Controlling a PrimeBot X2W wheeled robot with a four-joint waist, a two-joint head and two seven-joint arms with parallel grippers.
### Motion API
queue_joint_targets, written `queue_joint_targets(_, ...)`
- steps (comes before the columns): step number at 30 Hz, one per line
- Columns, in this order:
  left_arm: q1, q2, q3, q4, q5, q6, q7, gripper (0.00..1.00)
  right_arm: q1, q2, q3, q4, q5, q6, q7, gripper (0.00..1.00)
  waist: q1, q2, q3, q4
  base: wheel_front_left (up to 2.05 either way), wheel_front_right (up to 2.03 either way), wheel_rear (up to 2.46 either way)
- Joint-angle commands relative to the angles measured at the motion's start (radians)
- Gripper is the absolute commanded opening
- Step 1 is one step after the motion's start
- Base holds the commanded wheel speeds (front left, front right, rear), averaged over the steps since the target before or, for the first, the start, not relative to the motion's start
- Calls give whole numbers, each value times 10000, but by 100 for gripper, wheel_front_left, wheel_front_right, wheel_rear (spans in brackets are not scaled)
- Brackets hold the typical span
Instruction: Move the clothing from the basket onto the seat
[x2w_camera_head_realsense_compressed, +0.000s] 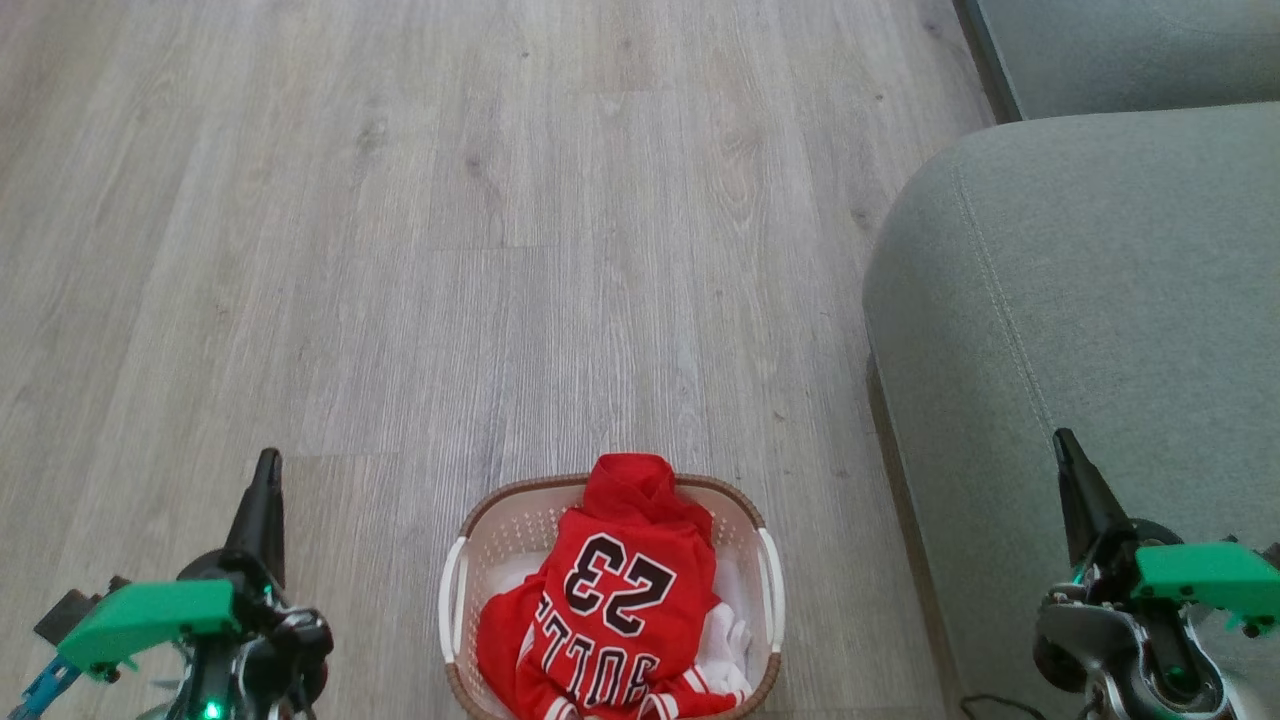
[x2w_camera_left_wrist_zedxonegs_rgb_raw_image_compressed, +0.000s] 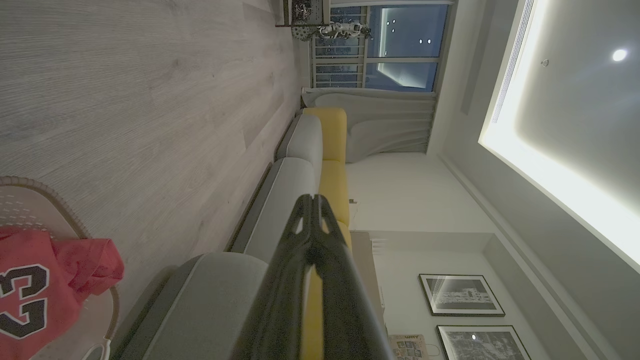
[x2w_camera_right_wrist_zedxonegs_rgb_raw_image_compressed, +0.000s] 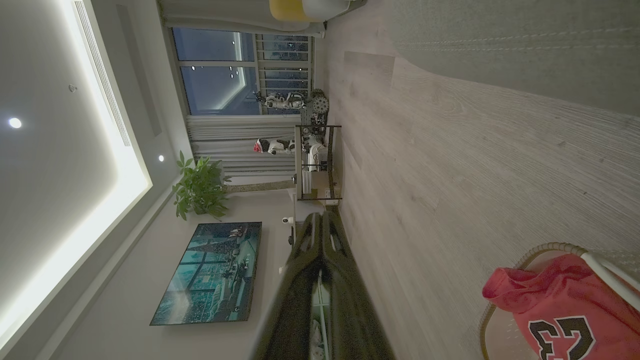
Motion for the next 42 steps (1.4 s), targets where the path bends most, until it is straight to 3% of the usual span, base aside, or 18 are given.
queue_joint_targets(1,-481,77,359,-366,-29,-65,74,0,-499,-31,172,-322,-71,-2,61,0,0,0,0,0,0,0,0)
queue_joint_targets(9,-481,77,359,-366,-29,-65,74,0,-499,-31,172,-322,-71,-2,60,0,0,0,0,0,0,0,0)
queue_joint_targets(10,-1,0,0,-1,0,0,-1,100,-1,0,0,0,-1,0,-1,100,0,0,0,0,0,0,0)
queue_joint_targets(26,67,-6,-216,35,179,3,-415,100,191,22,260,-210,-246,0,-409,100,0,0,7,18,0,0,0)
queue_joint_targets(42,-40,5,-353,-470,1566,-6,-856,100,171,-15,475,-908,-1286,0,-850,100,0,0,54,31,0,0,0)
